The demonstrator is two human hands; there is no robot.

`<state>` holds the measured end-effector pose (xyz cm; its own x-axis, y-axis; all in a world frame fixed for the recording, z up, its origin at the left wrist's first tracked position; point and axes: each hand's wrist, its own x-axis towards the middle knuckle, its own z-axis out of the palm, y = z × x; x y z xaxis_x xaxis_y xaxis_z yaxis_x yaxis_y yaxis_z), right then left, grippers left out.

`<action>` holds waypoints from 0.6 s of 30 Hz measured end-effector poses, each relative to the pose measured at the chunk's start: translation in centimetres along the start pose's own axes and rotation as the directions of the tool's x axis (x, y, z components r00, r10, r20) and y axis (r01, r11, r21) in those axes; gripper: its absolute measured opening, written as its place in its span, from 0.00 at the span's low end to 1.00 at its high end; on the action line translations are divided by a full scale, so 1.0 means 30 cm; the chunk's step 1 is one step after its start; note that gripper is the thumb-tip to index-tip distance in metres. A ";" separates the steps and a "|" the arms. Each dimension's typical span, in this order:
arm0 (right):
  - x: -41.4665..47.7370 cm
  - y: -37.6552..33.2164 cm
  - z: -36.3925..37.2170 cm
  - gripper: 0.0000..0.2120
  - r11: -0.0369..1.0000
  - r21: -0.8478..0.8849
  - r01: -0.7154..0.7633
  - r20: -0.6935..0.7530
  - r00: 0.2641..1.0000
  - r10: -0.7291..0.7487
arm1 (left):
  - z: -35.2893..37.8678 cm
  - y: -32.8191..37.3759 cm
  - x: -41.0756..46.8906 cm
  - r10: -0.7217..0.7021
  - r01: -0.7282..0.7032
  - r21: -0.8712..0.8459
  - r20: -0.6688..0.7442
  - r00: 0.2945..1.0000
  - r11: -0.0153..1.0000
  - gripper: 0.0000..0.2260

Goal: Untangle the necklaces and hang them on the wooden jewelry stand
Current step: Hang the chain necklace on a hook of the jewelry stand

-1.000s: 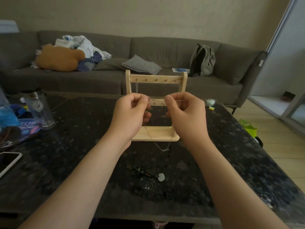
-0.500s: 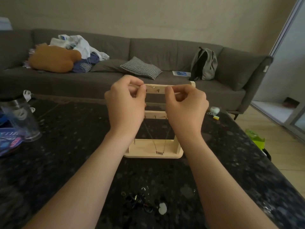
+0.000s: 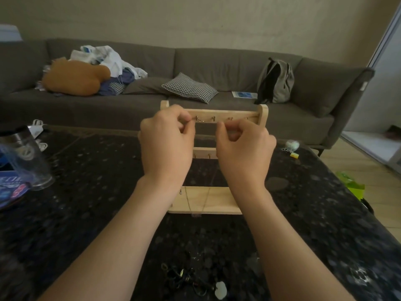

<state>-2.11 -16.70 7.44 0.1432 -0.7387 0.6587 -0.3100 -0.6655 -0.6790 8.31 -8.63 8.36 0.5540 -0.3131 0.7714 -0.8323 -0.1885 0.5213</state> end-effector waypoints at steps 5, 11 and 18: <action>-0.010 0.011 -0.006 0.08 1.000 0.007 -0.030 0.127 0.992 0.029 | 0.012 -0.009 -0.060 -0.063 0.062 0.020 0.035 0.997 0.998 0.10; -0.014 0.021 -0.018 0.04 0.998 0.012 -0.068 0.222 0.973 0.063 | 0.023 -0.027 -0.079 -0.141 0.141 0.000 0.105 0.985 0.990 0.07; -0.026 0.034 -0.028 0.04 0.997 -0.005 -0.081 0.241 0.967 0.080 | 0.021 -0.067 -0.105 -0.249 0.260 -0.020 0.227 0.942 0.965 0.03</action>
<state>-3.33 -16.72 6.50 0.3402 -0.7933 0.5049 -0.3249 -0.6030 -0.7286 8.22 -7.86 4.65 0.7250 -0.4588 0.5137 -0.6589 -0.2449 0.7112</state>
